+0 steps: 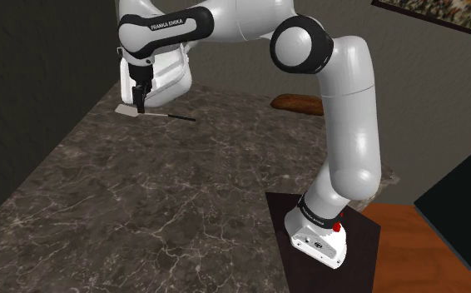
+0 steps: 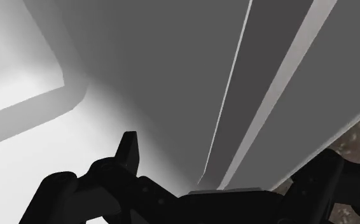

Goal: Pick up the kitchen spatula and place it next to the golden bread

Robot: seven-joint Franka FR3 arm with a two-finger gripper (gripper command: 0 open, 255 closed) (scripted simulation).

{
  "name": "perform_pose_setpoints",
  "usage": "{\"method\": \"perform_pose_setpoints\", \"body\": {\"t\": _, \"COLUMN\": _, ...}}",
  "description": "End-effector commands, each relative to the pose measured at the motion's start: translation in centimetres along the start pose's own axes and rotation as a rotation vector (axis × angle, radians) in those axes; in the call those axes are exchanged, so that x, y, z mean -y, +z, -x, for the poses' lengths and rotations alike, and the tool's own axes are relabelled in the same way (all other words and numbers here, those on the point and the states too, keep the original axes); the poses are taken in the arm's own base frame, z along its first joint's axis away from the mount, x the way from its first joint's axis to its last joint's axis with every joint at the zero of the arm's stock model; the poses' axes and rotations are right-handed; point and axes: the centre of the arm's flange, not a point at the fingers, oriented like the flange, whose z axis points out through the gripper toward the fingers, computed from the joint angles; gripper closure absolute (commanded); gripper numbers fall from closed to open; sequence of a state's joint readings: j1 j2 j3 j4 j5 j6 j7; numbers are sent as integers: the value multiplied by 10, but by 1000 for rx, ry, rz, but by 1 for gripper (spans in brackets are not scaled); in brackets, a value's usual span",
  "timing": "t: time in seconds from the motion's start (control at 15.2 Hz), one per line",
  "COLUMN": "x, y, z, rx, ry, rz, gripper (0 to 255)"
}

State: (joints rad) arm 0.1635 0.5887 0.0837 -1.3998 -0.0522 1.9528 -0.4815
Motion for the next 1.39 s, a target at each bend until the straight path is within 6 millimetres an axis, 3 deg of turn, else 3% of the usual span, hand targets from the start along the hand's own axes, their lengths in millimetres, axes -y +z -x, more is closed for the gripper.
{"method": "perform_pose_setpoints", "body": {"t": 0.0, "x": -11, "y": 29, "z": 8, "rx": 30, "ry": 9, "rz": 11, "gripper": 0}}
{"method": "perform_pose_setpoints", "body": {"t": 0.53, "x": -11, "y": 32, "z": 8, "rx": 30, "ry": 9, "rz": 11, "gripper": 0}}
{"method": "perform_pose_setpoints", "body": {"t": 0.59, "x": -9, "y": 30, "z": 5, "rx": 30, "ry": 9, "rz": 11, "gripper": 255}}
{"method": "perform_pose_setpoints", "body": {"t": 1.12, "x": -11, "y": 28, "z": -1, "rx": 30, "ry": 9, "rz": 11, "gripper": 255}}
{"method": "perform_pose_setpoints", "body": {"t": 1.19, "x": -11, "y": 32, "z": 8, "rx": 30, "ry": 9, "rz": 11, "gripper": 255}}
{"method": "perform_pose_setpoints", "body": {"t": 1.32, "x": -11, "y": 21, "z": 8, "rx": 30, "ry": 9, "rz": 11, "gripper": 255}}
